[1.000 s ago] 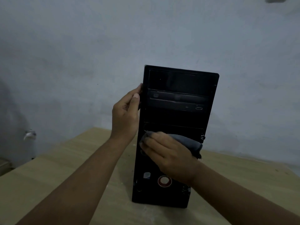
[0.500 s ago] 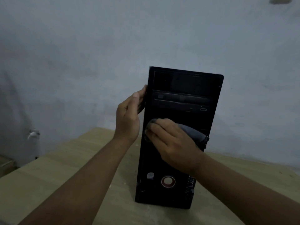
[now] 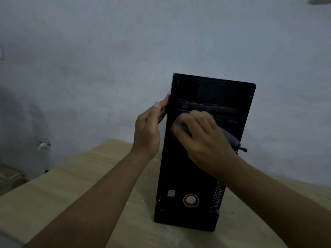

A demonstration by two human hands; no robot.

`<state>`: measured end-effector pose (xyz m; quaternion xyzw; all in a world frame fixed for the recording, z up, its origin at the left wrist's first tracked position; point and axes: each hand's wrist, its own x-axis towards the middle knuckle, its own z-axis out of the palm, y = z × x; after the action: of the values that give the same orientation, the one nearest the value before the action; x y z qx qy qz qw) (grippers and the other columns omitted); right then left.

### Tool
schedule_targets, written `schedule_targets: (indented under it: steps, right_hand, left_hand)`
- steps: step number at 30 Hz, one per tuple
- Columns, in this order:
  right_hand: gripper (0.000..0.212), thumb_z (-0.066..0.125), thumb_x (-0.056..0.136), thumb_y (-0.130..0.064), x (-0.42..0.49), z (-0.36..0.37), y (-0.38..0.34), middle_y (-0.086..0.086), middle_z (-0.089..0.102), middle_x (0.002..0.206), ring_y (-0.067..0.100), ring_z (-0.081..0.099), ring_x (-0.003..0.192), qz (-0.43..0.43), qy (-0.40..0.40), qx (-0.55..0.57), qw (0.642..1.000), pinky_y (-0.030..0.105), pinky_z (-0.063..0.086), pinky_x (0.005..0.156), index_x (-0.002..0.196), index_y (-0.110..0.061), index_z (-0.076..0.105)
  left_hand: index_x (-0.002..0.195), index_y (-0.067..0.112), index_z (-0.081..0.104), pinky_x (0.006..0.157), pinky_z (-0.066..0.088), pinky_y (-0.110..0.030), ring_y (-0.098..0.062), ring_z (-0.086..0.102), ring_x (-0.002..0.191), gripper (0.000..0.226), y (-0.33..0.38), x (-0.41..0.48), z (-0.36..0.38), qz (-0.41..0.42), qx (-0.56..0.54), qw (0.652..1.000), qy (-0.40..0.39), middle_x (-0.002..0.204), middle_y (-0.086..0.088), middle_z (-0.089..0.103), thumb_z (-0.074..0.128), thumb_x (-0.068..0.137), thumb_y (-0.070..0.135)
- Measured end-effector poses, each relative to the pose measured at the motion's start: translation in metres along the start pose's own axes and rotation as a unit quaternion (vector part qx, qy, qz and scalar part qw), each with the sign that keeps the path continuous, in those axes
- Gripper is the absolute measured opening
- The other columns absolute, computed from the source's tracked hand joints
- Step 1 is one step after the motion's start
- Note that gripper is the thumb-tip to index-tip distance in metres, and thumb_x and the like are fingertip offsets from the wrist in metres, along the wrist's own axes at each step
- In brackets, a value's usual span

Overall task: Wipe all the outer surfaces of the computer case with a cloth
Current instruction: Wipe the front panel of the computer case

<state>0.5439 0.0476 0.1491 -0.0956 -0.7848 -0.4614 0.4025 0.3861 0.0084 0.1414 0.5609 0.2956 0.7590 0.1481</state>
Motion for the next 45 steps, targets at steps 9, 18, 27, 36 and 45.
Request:
schedule_targets:
  steps: [9,18,27,36,45]
  right_hand:
    - [0.019,0.053,0.099,-0.01,0.005,0.001,0.006,0.02,0.061,0.117,0.034,0.046,0.113,-0.069,-0.017,-0.004,0.997,0.046,0.039,0.099,0.111,-0.003,0.065]
    - [0.015,0.056,0.098,-0.01,0.005,0.003,0.006,0.019,0.062,0.115,0.033,0.046,0.112,-0.094,-0.022,0.021,0.995,0.045,0.039,0.097,0.109,-0.005,0.066]
    - [0.017,0.057,0.099,-0.012,-0.011,0.014,-0.018,0.018,0.064,0.111,0.034,0.05,0.108,-0.018,0.006,0.046,0.999,0.044,0.039,0.093,0.107,-0.003,0.07]
    - [0.022,0.061,0.098,-0.015,-0.009,0.013,-0.008,0.019,0.064,0.107,0.034,0.052,0.103,0.117,0.071,0.017,0.99,0.044,0.042,0.09,0.114,-0.002,0.069]
    - [0.027,0.056,0.101,-0.016,-0.032,0.003,0.016,0.013,0.055,0.119,0.029,0.052,0.106,-0.032,-0.01,0.037,0.999,0.041,0.042,0.089,0.123,-0.004,0.065]
  left_hand:
    - [0.14,0.013,0.054,0.113,0.043,-0.03,-0.009,0.056,0.131,0.05,-0.002,-0.001,0.002,-0.002,-0.01,1.0,0.004,0.139,-0.003,0.061,0.028,0.102,0.032]
    - [0.14,0.008,0.054,0.111,0.043,-0.026,-0.008,0.056,0.13,0.052,-0.003,-0.005,0.001,0.0,0.001,1.0,0.004,0.139,-0.004,0.061,0.027,0.102,0.032]
    - [0.142,0.003,0.053,0.115,0.04,-0.03,-0.008,0.053,0.133,0.056,-0.005,-0.005,-0.002,0.001,0.037,0.999,0.002,0.143,-0.004,0.058,0.028,0.102,0.034]
    - [0.146,0.01,0.049,0.119,0.036,-0.034,-0.005,0.047,0.138,0.054,-0.011,-0.01,0.003,-0.001,0.048,0.999,0.02,0.148,0.002,0.054,0.029,0.103,0.035]
    - [0.149,0.029,0.043,0.079,0.046,-0.008,0.009,0.055,0.08,0.043,-0.011,-0.024,0.021,0.002,0.136,0.989,0.066,0.103,0.039,0.063,0.041,0.108,0.018]
